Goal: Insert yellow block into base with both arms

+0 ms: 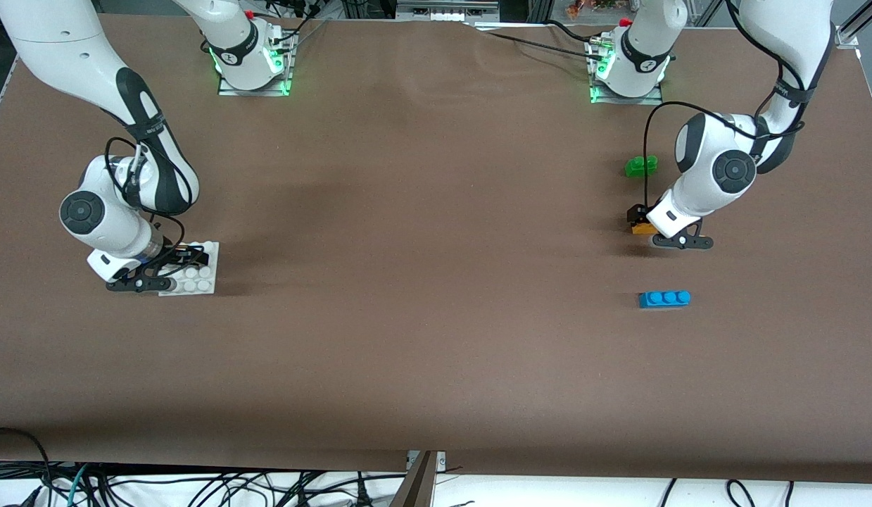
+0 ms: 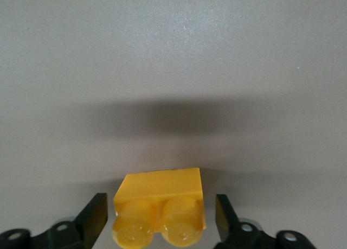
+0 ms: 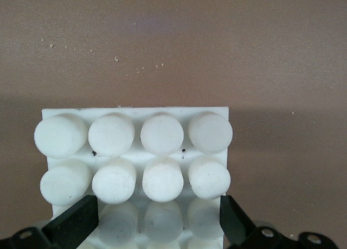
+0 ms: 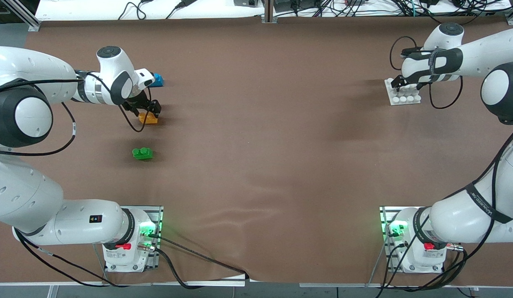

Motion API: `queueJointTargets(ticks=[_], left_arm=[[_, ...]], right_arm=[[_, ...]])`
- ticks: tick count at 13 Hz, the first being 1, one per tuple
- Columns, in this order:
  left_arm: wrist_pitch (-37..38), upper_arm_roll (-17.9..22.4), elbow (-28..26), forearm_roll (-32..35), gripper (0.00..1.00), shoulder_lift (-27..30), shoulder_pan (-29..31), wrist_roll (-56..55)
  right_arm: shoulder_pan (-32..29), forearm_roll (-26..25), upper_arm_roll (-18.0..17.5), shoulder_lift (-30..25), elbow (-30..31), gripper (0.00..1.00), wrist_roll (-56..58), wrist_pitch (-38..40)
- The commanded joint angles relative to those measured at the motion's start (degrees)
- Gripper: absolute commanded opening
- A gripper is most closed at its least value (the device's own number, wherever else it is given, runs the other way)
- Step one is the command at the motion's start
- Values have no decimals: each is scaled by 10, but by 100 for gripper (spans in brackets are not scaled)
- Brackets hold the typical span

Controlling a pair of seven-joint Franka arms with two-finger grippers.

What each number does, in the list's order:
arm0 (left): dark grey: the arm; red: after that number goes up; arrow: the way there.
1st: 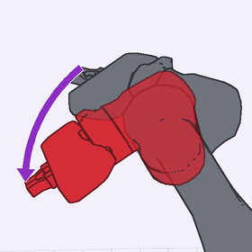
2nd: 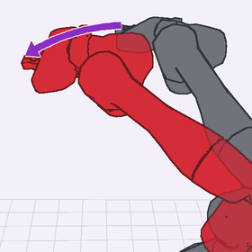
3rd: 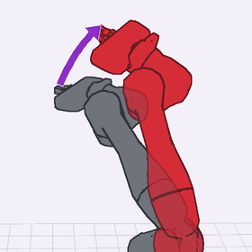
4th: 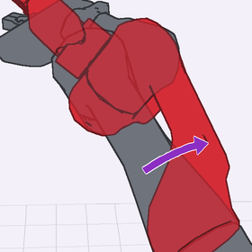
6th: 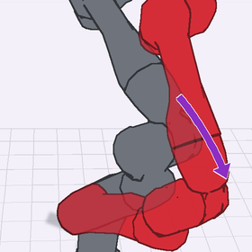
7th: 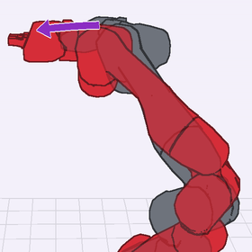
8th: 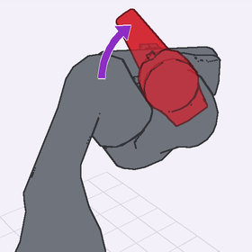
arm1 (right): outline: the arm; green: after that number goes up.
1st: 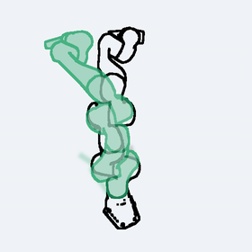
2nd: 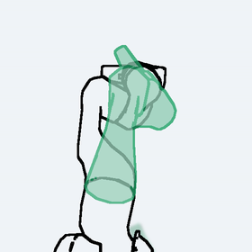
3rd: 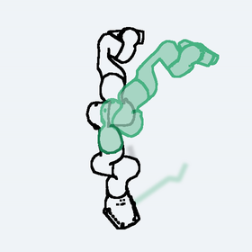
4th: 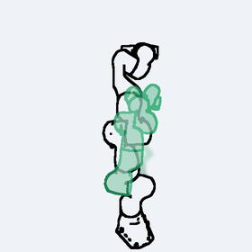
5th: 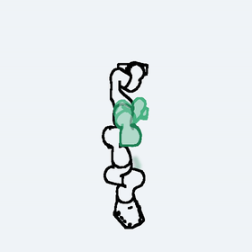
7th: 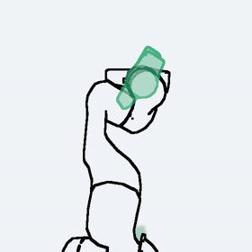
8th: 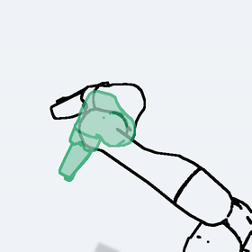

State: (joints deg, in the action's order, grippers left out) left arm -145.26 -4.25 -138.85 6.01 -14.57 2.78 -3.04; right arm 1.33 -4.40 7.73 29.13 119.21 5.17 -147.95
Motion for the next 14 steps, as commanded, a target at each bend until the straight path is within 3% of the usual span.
queueJointTargets(ticks=[1, 6, 9, 14], left_arm=[[-10, 0, -5, 18, 72, 3, 2, 1], [-6, 0, -5, 19, 30, 9, 2, 0], [23, 0, 2, 18, 29, 31, 2, 0], [110, -1, 37, 13, 29, 83, 1, -1]], right_arm=[[-5, 7, 2, 15, 22, 100, 23, -9], [-8, 7, -2, 22, 22, 100, 19, -12], [-6, 11, -6, 24, 21, 100, 18, -15], [-4, 33, -43, 26, 16, 100, -18, -15]])
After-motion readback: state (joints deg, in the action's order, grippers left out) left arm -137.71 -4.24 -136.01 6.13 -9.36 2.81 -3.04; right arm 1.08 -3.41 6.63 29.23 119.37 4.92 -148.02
